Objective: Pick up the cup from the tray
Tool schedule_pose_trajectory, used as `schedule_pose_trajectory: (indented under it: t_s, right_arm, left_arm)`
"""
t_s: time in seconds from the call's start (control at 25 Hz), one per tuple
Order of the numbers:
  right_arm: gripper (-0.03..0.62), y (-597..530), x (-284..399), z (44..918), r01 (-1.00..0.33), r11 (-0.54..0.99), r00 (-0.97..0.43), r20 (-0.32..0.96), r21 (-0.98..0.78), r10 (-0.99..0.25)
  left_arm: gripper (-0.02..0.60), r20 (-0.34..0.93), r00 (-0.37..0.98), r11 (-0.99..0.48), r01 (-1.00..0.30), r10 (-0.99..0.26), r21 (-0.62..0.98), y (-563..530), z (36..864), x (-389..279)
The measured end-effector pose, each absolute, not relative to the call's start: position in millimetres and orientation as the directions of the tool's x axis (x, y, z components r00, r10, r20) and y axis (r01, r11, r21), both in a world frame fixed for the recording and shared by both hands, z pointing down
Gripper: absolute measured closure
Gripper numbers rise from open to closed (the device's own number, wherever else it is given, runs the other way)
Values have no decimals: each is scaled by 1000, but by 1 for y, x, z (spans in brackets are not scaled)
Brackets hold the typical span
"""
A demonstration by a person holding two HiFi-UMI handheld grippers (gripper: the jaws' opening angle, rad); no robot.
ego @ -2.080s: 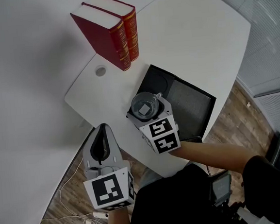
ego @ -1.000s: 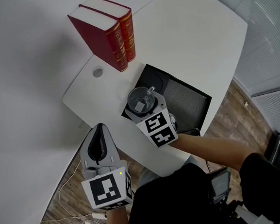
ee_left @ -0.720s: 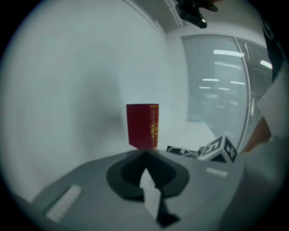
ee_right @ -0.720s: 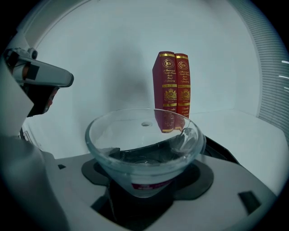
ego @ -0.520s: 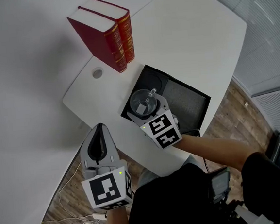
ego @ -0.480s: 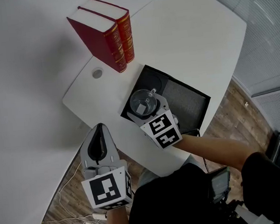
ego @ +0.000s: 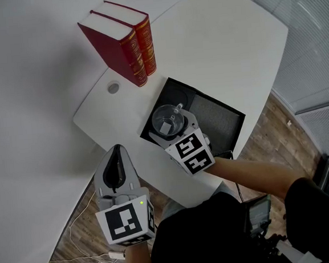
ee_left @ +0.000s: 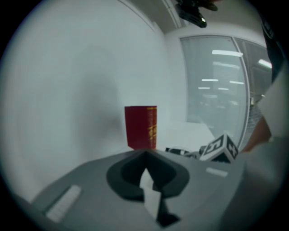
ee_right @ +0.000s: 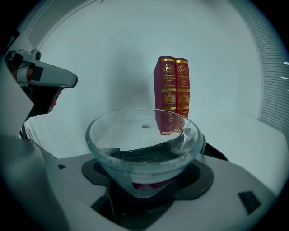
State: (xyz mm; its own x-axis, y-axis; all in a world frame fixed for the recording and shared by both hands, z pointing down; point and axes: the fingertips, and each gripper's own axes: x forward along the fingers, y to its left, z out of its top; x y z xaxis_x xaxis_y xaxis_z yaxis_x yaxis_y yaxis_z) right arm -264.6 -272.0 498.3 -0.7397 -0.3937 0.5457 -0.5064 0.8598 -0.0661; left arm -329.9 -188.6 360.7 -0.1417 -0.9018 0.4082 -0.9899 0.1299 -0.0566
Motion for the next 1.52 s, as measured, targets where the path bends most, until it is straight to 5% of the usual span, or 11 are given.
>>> schedule_pose_trajectory:
  t_s: [1.52]
  right_arm:
    - [206, -279, -245, 392, -464, 882, -830, 387, -79, -402]
  left_arm:
    - [580, 348, -121, 103, -992, -929, -72, -185, 335, -309]
